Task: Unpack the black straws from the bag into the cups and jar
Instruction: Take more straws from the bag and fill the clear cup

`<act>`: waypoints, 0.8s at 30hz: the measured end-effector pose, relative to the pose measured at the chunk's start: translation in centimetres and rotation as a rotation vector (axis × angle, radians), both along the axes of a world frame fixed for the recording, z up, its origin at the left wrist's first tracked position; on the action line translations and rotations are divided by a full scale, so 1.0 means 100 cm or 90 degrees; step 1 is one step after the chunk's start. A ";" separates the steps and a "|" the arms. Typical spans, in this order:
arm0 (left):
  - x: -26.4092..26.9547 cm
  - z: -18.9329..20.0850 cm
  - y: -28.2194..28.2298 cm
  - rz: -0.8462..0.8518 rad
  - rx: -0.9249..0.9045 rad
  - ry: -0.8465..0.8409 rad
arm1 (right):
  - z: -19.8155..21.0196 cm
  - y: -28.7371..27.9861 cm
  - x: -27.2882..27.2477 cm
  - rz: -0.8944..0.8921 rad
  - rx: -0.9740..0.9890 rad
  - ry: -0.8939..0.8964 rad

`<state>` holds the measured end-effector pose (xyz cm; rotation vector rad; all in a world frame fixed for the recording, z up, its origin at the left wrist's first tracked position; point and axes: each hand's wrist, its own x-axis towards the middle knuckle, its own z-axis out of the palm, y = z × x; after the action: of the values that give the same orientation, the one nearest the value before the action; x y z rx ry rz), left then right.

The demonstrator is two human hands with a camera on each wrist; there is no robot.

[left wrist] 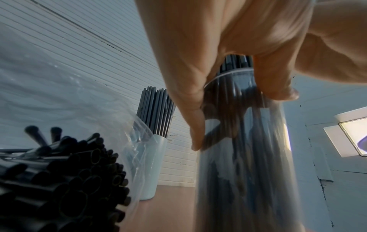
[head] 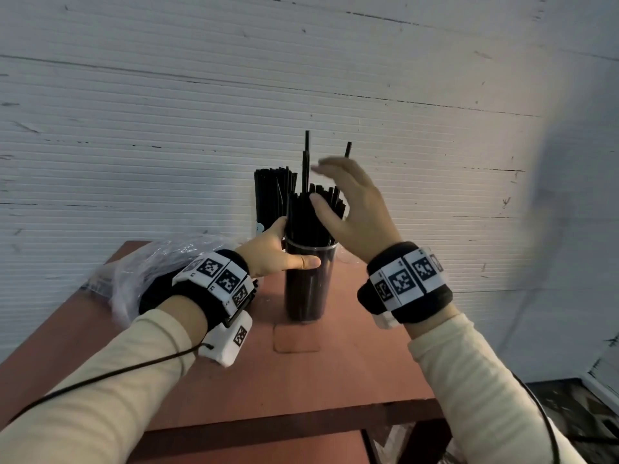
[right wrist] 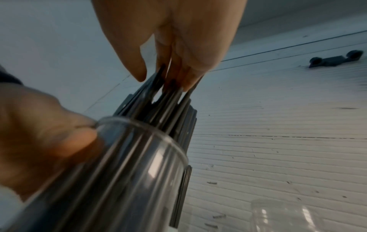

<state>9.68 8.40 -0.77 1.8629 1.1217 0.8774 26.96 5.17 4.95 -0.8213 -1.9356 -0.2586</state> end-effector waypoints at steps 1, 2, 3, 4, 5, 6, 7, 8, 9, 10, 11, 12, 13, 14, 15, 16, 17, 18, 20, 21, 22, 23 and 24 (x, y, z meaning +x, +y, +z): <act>0.000 0.000 0.000 0.000 0.002 0.003 | 0.005 0.001 0.001 -0.020 0.014 -0.003; 0.001 0.000 0.000 0.001 0.004 0.005 | 0.009 0.003 0.002 -0.042 0.020 -0.005; 0.001 0.001 0.000 0.003 0.004 0.007 | 0.012 0.006 0.003 -0.060 0.016 -0.003; 0.001 0.001 0.000 0.005 0.003 0.009 | 0.015 0.010 0.004 -0.067 0.000 0.006; 0.001 0.002 0.000 0.008 0.002 0.011 | 0.017 0.013 0.005 -0.062 -0.025 0.020; 0.001 0.002 0.000 0.008 -0.001 0.014 | 0.018 0.014 0.005 -0.044 -0.051 0.039; 0.001 0.001 0.000 0.007 -0.001 0.016 | 0.019 0.013 0.005 -0.014 -0.075 0.060; 0.001 0.001 0.001 0.006 -0.001 0.015 | 0.018 0.012 0.004 0.016 -0.092 0.078; 0.000 0.000 0.001 0.007 0.000 0.013 | 0.017 0.009 0.003 0.036 -0.102 0.087; 0.000 -0.001 0.002 0.009 0.001 0.009 | 0.013 0.006 0.001 0.040 -0.114 0.084; 0.000 -0.002 0.002 0.009 0.002 0.004 | 0.008 0.003 0.000 0.031 -0.128 0.071; 0.000 -0.001 0.002 0.010 0.002 0.000 | 0.001 0.001 -0.002 0.018 -0.140 0.057; 0.000 -0.001 0.002 0.011 0.002 -0.001 | -0.004 0.000 -0.003 0.010 -0.145 0.047; 0.000 -0.001 0.002 0.011 0.000 -0.003 | -0.008 -0.001 -0.004 0.008 -0.136 0.041; 0.000 -0.001 0.002 0.009 -0.001 -0.004 | -0.011 -0.001 -0.004 0.012 -0.114 0.037; 0.000 -0.001 0.001 0.007 0.000 -0.004 | -0.012 -0.001 -0.005 0.018 -0.087 0.037; 0.000 -0.001 0.001 0.006 0.002 -0.003 | -0.011 -0.002 -0.005 0.024 -0.066 0.037; 0.000 -0.002 0.001 0.007 0.005 -0.003 | -0.011 -0.003 -0.006 0.021 -0.057 0.031; 0.000 -0.002 0.002 0.011 0.008 -0.005 | -0.014 -0.005 -0.010 -0.010 -0.081 -0.001; 0.000 -0.002 0.002 0.015 0.008 -0.006 | -0.017 -0.005 -0.012 -0.029 -0.093 -0.019; 0.000 -0.002 0.001 0.017 0.009 -0.005 | -0.022 -0.005 -0.013 -0.044 -0.093 -0.033; 0.000 -0.001 0.001 0.018 0.013 -0.003 | -0.027 -0.004 -0.014 -0.055 -0.085 -0.039; 0.000 -0.002 0.001 0.018 0.014 0.000 | -0.030 -0.004 -0.014 -0.060 -0.075 -0.036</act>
<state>9.68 8.51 -0.92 1.8697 1.1444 0.9094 25.59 4.81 1.91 -0.9933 -1.9825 -0.2278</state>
